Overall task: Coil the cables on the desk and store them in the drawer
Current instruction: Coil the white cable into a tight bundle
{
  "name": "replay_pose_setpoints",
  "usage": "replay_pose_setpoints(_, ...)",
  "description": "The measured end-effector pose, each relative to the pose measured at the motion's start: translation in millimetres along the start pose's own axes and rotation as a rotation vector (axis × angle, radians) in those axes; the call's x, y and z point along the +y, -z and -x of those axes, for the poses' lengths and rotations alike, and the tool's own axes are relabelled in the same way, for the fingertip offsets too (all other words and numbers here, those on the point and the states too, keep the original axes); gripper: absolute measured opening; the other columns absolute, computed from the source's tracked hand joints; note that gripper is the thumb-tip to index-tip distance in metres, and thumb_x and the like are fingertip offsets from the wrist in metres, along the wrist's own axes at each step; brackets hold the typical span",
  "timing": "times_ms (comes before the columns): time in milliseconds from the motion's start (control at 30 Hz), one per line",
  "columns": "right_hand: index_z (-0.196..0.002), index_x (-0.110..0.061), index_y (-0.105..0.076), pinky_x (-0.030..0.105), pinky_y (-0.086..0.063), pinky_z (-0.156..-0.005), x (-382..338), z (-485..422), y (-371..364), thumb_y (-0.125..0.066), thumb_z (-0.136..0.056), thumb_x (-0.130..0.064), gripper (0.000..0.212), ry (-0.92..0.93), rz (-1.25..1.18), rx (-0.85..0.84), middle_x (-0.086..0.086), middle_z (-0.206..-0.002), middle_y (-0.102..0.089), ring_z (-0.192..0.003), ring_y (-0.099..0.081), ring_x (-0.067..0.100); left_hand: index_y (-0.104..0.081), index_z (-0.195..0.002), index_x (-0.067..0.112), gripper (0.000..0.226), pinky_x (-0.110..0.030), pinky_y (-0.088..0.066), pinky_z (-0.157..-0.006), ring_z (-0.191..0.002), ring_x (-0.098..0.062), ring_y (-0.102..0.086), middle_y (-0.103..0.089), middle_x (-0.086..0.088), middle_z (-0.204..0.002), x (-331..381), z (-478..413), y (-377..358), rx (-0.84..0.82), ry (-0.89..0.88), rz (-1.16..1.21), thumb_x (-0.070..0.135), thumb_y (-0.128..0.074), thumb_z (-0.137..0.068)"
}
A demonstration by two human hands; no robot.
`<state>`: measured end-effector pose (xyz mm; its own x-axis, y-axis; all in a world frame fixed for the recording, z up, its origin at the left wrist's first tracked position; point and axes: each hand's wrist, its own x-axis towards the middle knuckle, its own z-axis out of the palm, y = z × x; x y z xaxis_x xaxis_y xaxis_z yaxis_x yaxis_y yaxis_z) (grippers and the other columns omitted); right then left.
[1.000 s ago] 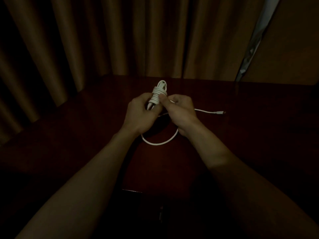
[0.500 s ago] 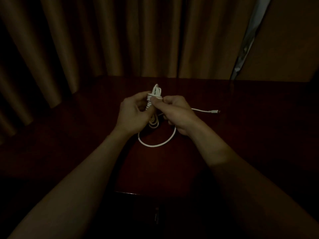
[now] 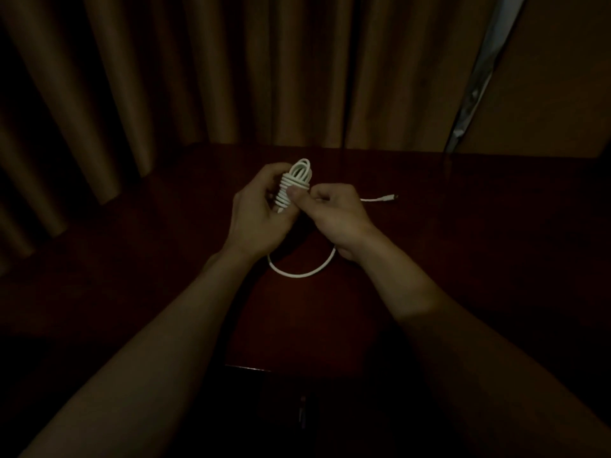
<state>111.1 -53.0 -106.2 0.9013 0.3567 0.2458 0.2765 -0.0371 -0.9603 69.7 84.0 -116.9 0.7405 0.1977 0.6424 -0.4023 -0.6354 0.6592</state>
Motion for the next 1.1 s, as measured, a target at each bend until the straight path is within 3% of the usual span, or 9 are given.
replay_pose_setpoints(100,-0.063,-0.011,-0.052,0.019,-0.041,-0.052,-2.5,1.3,2.6,-0.068,-0.100,-0.024,0.042,0.000,-0.002,-0.067,-0.001,-0.056,-0.050,-0.049,-0.049,0.007,-0.057,-0.140,0.018,0.045,-0.018,-0.053,-0.080,-0.096,0.006,-0.067,-0.069,0.013,-0.111,-4.2,-4.0,0.6,-0.130,0.136,0.055,0.025,-0.069,-0.098)
replay_pose_setpoints(233,-0.083,0.007,-0.064,0.010,-0.035,-0.044,-3.9,-2.4,12.9,-0.063,-0.103,-0.022,0.036,-0.028,0.006,-0.055,-0.009,-0.053,-0.051,-0.042,-0.047,-0.003,-0.069,-0.113,0.015,0.017,-0.027,-0.052,-0.075,-0.083,-0.004,-0.069,-0.073,0.007,-0.089,-4.0,-5.1,0.9,-0.263,0.208,0.287,0.017,-0.058,-0.101)
replay_pose_setpoints(300,-0.103,0.018,-0.064,0.009,-0.035,-0.044,-3.8,-4.1,17.3,-0.061,-0.104,-0.024,0.042,-0.046,0.012,-0.037,-0.001,-0.063,-0.055,-0.046,-0.048,-0.003,-0.072,-0.115,0.012,0.019,-0.030,-0.057,-0.082,-0.093,-0.016,-0.074,-0.077,-0.002,-0.099,-2.9,-5.6,1.3,-0.255,0.224,0.337,0.015,-0.056,-0.105)
replay_pose_setpoints(367,-0.112,0.013,-0.065,0.012,-0.036,-0.046,-3.8,-3.6,16.3,-0.058,-0.105,-0.027,0.042,-0.090,0.023,-0.055,0.008,-0.079,-0.059,-0.056,-0.049,0.001,-0.070,-0.121,0.008,0.021,-0.031,-0.059,-0.084,-0.099,-0.020,-0.075,-0.077,-0.009,-0.107,-3.0,-5.3,1.5,-0.230,0.216,0.314,0.013,-0.059,-0.105)
replay_pose_setpoints(533,-0.095,-0.017,-0.070,0.016,-0.032,-0.042,-3.2,-5.7,13.3,-0.055,-0.106,-0.023,0.020,-0.172,-0.082,-0.151,-0.010,-0.071,-0.063,-0.050,-0.045,0.002,-0.067,-0.126,0.012,0.030,-0.014,-0.055,-0.072,-0.095,0.004,-0.070,-0.073,0.008,-0.109,-3.0,-3.9,0.6,-0.126,0.185,0.205,0.015,-0.073,-0.097)
replay_pose_setpoints(767,-0.114,0.004,-0.072,0.011,-0.040,-0.047,-5.9,2.2,8.8,-0.065,-0.101,-0.033,0.040,-0.141,-0.067,-0.102,-0.006,-0.072,-0.068,-0.050,-0.059,-0.005,-0.064,-0.117,0.020,0.034,-0.008,-0.052,-0.074,-0.095,0.010,-0.066,-0.069,0.014,-0.105,-6.0,-1.8,1.8,-0.056,0.137,0.025,0.024,-0.082,-0.088)
replay_pose_setpoints(900,-0.110,0.005,-0.066,0.007,-0.037,-0.042,-7.3,4.6,9.4,-0.057,-0.106,-0.018,0.025,-0.115,-0.093,-0.140,-0.015,-0.049,-0.059,-0.041,-0.054,-0.006,-0.063,-0.127,0.020,0.039,-0.020,-0.056,-0.082,-0.097,0.007,-0.067,-0.069,0.015,-0.107,-6.5,-2.6,1.7,-0.116,0.116,-0.003,0.026,-0.077,-0.092)
replay_pose_setpoints(1033,-0.115,-0.004,-0.064,0.007,-0.037,-0.043,-10.7,4.3,12.6,-0.055,-0.106,-0.015,0.017,-0.112,-0.096,-0.188,-0.018,-0.051,-0.062,-0.042,-0.054,-0.006,-0.063,-0.137,0.022,0.040,-0.035,-0.057,-0.097,-0.113,-0.003,-0.068,-0.072,0.011,-0.121,-5.8,-2.3,3.1,-0.256,0.120,0.113,0.029,-0.069,-0.098)
replay_pose_setpoints(1100,-0.115,-0.004,-0.065,0.010,-0.035,-0.042,-7.4,1.3,14.0,-0.055,-0.106,-0.015,0.018,-0.100,-0.095,-0.189,-0.016,-0.053,-0.062,-0.040,-0.048,-0.003,-0.064,-0.138,0.021,0.038,-0.032,-0.056,-0.093,-0.111,-0.006,-0.070,-0.073,0.009,-0.119,-5.1,-2.1,2.2,-0.285,0.131,0.170,0.026,-0.064,-0.101)
